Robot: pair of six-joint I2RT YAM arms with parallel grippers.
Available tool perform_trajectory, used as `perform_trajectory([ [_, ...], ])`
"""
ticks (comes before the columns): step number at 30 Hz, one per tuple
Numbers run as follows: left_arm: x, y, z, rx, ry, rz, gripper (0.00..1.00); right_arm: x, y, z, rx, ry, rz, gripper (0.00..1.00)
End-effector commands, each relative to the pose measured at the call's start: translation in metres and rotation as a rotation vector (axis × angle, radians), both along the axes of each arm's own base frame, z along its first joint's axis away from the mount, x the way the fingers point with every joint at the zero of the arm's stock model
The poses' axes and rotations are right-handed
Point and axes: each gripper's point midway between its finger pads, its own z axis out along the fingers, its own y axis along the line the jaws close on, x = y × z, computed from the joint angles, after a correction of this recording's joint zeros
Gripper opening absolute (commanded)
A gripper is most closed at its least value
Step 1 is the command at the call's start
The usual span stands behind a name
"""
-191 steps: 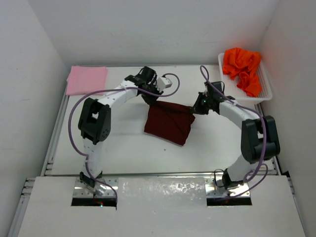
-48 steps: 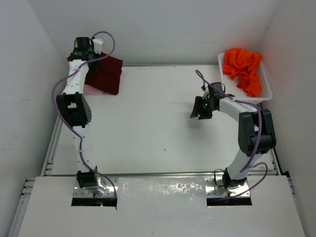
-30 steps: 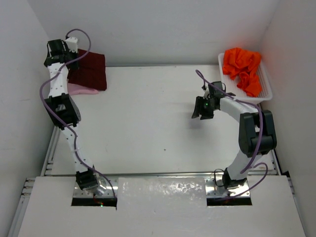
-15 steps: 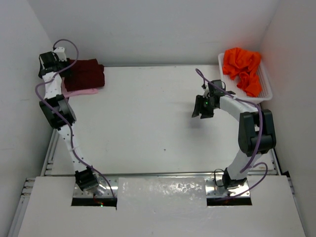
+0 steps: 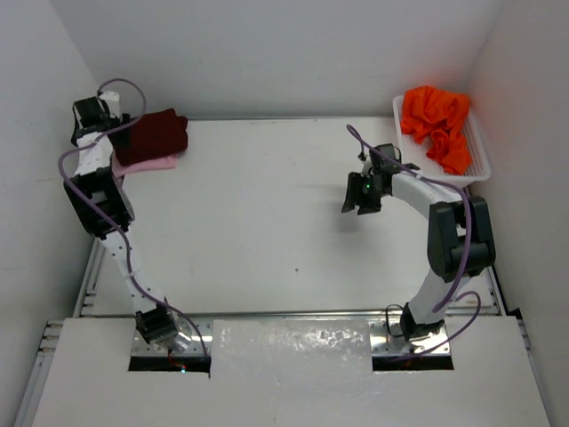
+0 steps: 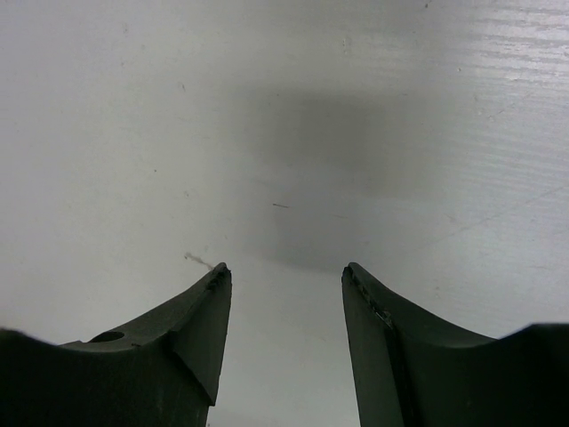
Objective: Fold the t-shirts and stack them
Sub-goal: Put the neatly folded tshirt into the corner of the board with the left arm
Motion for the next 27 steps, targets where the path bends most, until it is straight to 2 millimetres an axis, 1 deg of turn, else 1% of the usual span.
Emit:
perform_trajectory([
  [1,-0.007,-0.095,0.085,0.211,-0.016,-0.394,0.71,0.012,0.004,0.012,0.005,-0.052,0.02,0.52],
  [2,-0.025,-0.142,0.065,0.264,0.052,-0.516,0.71,0.011,0.004,0.013,0.008,-0.054,0.019,0.52],
  [3,-0.034,-0.157,0.056,0.38,0.104,-0.616,0.72,0.01,0.005,0.012,0.007,-0.053,0.022,0.52],
  [4,-0.052,-0.175,0.035,0.407,0.142,-0.668,0.76,0.009,0.005,0.012,0.009,-0.058,0.024,0.52],
  [5,-0.054,-0.198,0.026,0.441,0.156,-0.711,0.78,0.009,0.005,0.012,0.009,-0.058,0.024,0.52],
  [6,-0.055,-0.197,0.02,0.477,0.182,-0.683,0.79,0.006,0.004,0.01,0.006,-0.052,0.023,0.52],
  [7,-0.053,-0.2,0.018,0.482,0.185,-0.672,0.79,0.005,0.004,0.009,0.006,-0.052,0.023,0.52],
  [8,-0.048,-0.207,0.004,0.46,0.202,-0.675,0.79,0.004,0.004,0.009,0.007,-0.053,0.027,0.52],
  [9,-0.047,-0.202,0.002,0.453,0.219,-0.628,0.79,0.002,0.004,0.007,0.006,-0.05,0.027,0.52],
  [10,-0.04,-0.201,0.006,0.463,0.209,-0.604,0.79,0.001,0.003,0.007,0.005,-0.049,0.028,0.52],
  [11,-0.037,-0.202,0.0,0.471,0.217,-0.587,0.79,0.001,0.003,0.006,0.004,-0.048,0.029,0.52],
  [12,-0.035,-0.199,0.002,0.497,0.219,-0.551,0.79,-0.001,0.003,0.005,0.003,-0.044,0.031,0.52],
  [13,-0.029,-0.199,0.006,0.515,0.202,-0.537,0.79,-0.001,0.003,0.005,0.004,-0.047,0.031,0.52],
  [15,-0.025,-0.204,0.004,0.529,0.198,-0.523,0.79,-0.003,0.003,0.002,0.003,-0.04,0.033,0.52],
  [18,-0.018,-0.21,-0.005,0.521,0.186,-0.537,0.79,-0.002,0.003,0.0,0.007,-0.039,0.028,0.52],
  [19,-0.014,-0.213,-0.011,0.519,0.186,-0.54,0.78,-0.003,0.004,-0.002,0.008,-0.032,0.027,0.52],
  [23,-0.006,-0.211,-0.022,0.511,0.184,-0.514,0.76,-0.002,0.005,-0.004,0.013,-0.028,0.03,0.52],
  [24,-0.005,-0.21,-0.023,0.513,0.178,-0.507,0.73,-0.002,0.005,-0.005,0.011,-0.026,0.032,0.52],
  [25,0.0,-0.209,-0.023,0.524,0.149,-0.497,0.7,-0.002,0.004,-0.006,0.008,-0.024,0.031,0.52],
  [26,0.002,-0.208,-0.026,0.529,0.147,-0.491,0.65,-0.001,0.004,-0.006,0.008,-0.023,0.033,0.52],
  [27,0.003,-0.206,-0.027,0.542,0.146,-0.483,0.57,-0.001,0.004,-0.006,0.007,-0.021,0.033,0.52],
])
